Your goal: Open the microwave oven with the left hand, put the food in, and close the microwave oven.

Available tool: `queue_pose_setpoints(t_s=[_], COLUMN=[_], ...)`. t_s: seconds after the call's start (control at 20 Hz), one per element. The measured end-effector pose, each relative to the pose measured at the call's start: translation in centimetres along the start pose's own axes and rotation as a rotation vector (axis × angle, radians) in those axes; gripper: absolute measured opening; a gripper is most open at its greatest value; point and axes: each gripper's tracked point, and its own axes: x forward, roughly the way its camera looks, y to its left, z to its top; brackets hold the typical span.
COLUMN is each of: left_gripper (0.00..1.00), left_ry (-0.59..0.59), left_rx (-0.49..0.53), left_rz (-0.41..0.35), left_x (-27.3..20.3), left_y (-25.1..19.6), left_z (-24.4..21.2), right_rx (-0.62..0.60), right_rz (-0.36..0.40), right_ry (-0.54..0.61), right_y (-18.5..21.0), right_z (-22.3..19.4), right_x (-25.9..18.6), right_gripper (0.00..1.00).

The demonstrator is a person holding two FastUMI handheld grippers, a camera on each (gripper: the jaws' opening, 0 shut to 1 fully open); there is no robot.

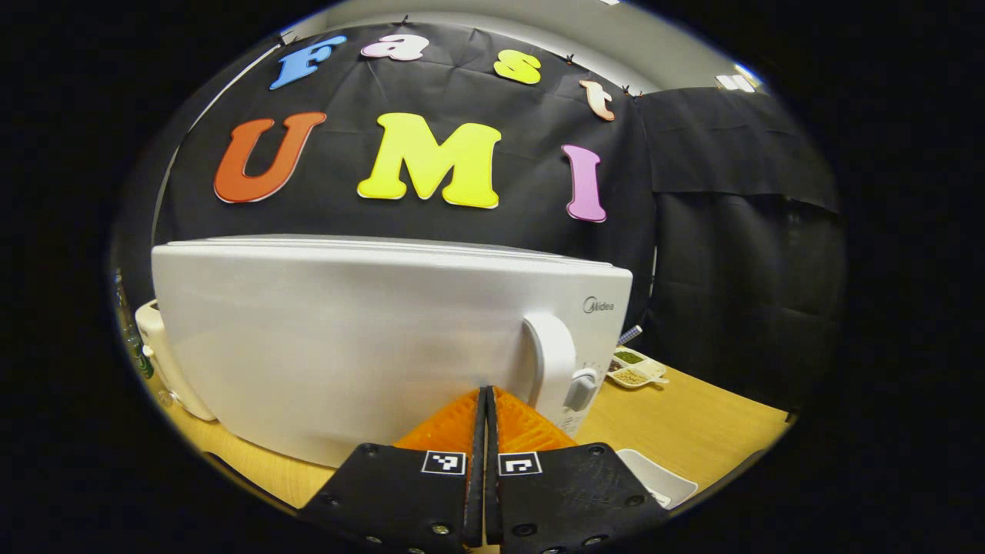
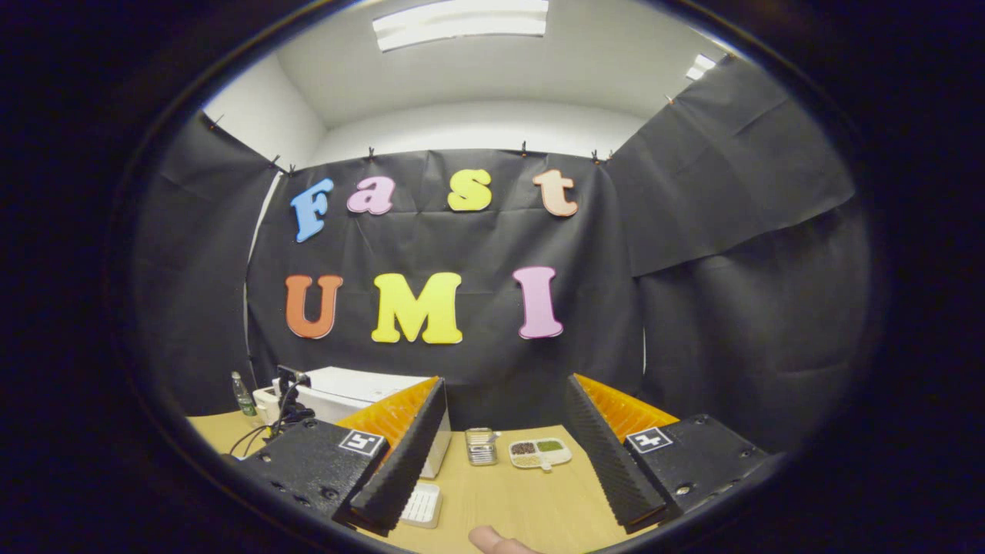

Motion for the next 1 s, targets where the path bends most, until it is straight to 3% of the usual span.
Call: queue_pose_setpoints(t_s=[0.6,0.9,0.95,1.0], left_gripper=[0.01,0.01,0.01,0.13], left_ry=[0.056,0.059,0.042,0.028], left_rx=[0.031,0.058,0.054,0.051], left_rz=[0.112,0.16,0.158,0.16], left_x=[0.8,-1.5,-2.3,-3.4], left_y=[0.6,0.4,0.1,-0.4], left_z=[-0.6,0.5,1.4,2.0], right_rx=[0.004,0.009,0.013,0.018], right_rz=[0.017,-0.002,-0.004,-0.007], right_ry=[0.029,0.051,0.054,0.054], right_y=[0.3,-0.4,-0.3,-0.3], right_z=[-0.7,-0.8,-0.8,-0.7], right_x=[-0.7,-2.0,-2.3,-2.4], right_gripper=[0.99,0.99,0.88,0.88])
